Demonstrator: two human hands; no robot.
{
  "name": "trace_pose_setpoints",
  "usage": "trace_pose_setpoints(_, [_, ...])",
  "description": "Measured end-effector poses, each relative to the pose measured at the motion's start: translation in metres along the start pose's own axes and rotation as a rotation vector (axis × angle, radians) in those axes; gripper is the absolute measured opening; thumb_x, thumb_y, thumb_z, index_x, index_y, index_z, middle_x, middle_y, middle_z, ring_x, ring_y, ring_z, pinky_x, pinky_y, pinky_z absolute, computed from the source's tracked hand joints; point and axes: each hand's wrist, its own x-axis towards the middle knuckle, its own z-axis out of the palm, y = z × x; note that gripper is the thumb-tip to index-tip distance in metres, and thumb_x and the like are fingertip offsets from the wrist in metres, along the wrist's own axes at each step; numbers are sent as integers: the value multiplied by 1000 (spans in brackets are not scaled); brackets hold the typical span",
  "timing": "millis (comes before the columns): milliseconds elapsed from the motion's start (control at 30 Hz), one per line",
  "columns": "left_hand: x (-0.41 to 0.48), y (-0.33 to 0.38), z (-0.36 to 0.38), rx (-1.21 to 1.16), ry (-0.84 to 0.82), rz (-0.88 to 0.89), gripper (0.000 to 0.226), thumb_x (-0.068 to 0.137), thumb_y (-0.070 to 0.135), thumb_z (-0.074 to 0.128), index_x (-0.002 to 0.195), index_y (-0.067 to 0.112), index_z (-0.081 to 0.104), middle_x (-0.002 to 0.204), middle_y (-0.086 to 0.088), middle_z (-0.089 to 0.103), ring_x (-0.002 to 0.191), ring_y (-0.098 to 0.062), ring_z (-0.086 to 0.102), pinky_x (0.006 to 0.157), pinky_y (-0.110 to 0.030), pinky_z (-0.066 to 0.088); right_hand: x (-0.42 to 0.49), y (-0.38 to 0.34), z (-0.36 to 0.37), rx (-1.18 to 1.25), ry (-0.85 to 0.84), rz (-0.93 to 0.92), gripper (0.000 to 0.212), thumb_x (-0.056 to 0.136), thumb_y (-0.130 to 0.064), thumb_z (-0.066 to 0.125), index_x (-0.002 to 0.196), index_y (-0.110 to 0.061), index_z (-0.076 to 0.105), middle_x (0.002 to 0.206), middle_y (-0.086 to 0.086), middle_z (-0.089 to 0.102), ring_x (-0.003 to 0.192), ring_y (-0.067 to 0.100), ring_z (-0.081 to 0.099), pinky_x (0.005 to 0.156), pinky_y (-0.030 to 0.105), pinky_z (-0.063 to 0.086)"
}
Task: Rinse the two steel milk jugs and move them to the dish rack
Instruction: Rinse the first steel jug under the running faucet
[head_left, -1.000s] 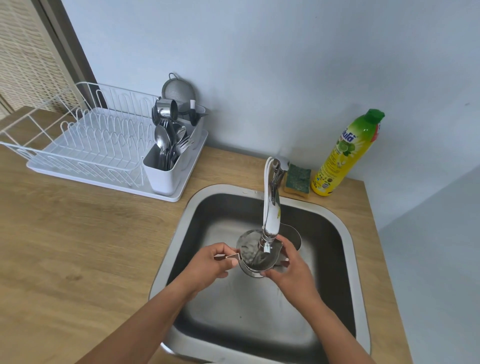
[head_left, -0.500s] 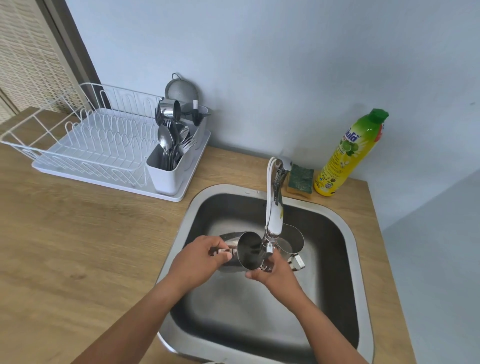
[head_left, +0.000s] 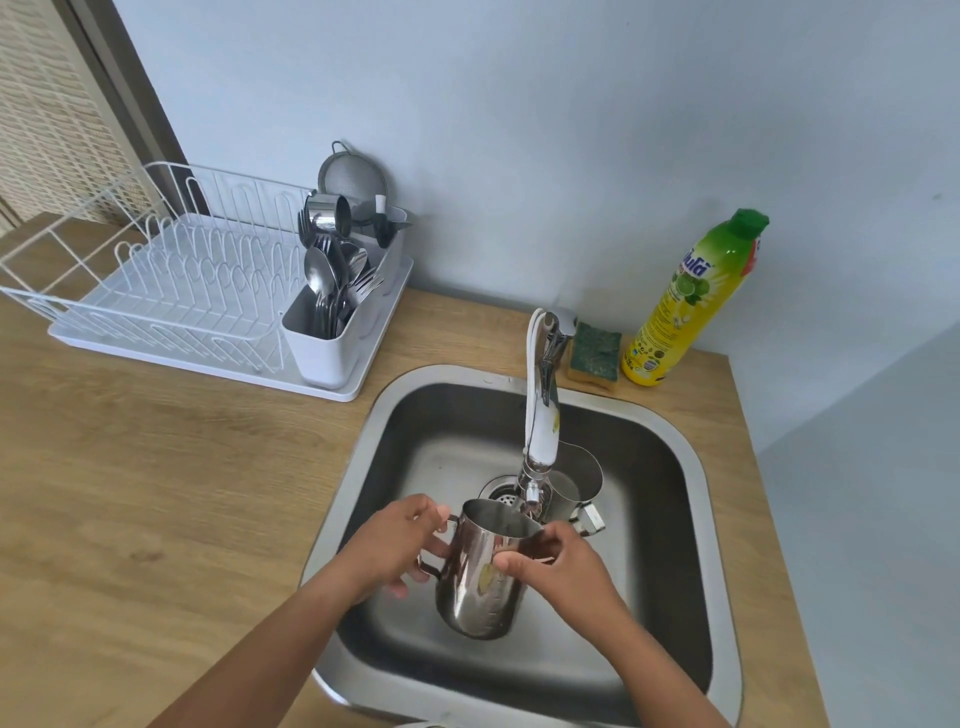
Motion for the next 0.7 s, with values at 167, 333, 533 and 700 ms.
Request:
trace_pose_setpoints(167, [8,-6,17,-201,-144,-20,37,103,38,41,110,4,57,104,-15,73,74,-27,69,49,-26,50,-13,-6,-20,-149,80,-22,61,54,-73,76,95,-31,57,90,-15,69,91,7,65,84,33,54])
trace_pose_setpoints(333, [14,-2,34,-371,-261,2,27,103,33,44,99,10,56,104,-16,72,84,-31,70,52,-32,57,-24,-16,-41,-297,117,-60,62,56,-71,77,99,-33,52,93,-16,66,86,5,64,74,24,52])
trace_pose_setpoints(533, [29,9,44,-465,-318,52,17,102,25,49,97,12,59,95,-6,70,99,-33,70,72,-43,62,-25,-15,-56,-424,225,-111,74,46,-80,72,101,-40,45,98,-20,61,93,13,62,80,33,59])
trace_pose_setpoints(700, [35,22,45,-535,-292,119,11,101,19,51,97,13,59,101,-10,67,100,-27,68,78,-40,62,-22,-19,-59,-446,304,-175,71,55,-66,82,109,-36,47,110,-15,61,100,15,56,82,26,45])
